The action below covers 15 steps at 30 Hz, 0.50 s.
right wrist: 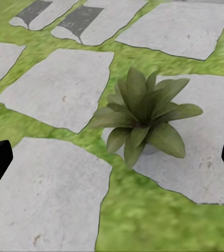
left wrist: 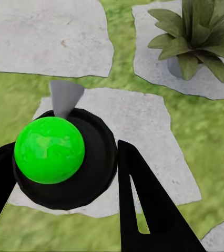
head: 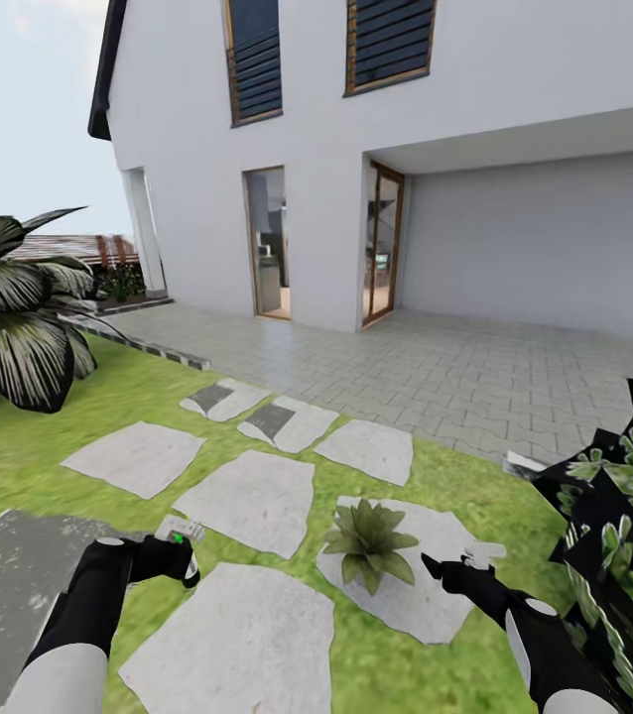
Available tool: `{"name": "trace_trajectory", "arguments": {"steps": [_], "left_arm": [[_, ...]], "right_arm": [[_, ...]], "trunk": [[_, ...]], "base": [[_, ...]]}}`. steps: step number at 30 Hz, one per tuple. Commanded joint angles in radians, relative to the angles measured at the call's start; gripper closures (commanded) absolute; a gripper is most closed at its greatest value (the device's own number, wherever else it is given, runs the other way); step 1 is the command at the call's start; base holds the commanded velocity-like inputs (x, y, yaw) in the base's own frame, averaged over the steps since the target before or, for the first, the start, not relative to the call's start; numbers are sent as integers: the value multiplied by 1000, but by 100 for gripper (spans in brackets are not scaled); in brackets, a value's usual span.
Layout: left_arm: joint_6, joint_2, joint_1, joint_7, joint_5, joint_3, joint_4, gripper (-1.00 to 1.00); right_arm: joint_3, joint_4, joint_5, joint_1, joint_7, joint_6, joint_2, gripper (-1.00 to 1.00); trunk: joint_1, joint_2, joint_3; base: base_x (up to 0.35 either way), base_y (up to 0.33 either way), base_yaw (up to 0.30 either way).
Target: Pick up the pesticide atomizer in the garden and spray insectifuge to fully cover both potted plants in the garden.
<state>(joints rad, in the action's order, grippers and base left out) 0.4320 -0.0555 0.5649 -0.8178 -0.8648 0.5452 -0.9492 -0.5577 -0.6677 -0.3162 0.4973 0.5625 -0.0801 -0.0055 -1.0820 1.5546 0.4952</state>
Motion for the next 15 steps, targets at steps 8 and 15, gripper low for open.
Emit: {"name": "trace_trajectory", "arguments": {"steps": [8, 15], "left_arm": [[5, -1, 1, -7, -5, 5, 0, 100], [5, -1, 1, -7, -5, 6, 0, 100]], "right_arm": [[-5, -1, -5, 1, 9, -6, 1, -100], [-5, -1, -6, 1, 8, -6, 1, -100]], "trunk": [[-1, 1, -6], [-1, 1, -10]], "base": [[338, 0, -207], [338, 0, -123]]}}
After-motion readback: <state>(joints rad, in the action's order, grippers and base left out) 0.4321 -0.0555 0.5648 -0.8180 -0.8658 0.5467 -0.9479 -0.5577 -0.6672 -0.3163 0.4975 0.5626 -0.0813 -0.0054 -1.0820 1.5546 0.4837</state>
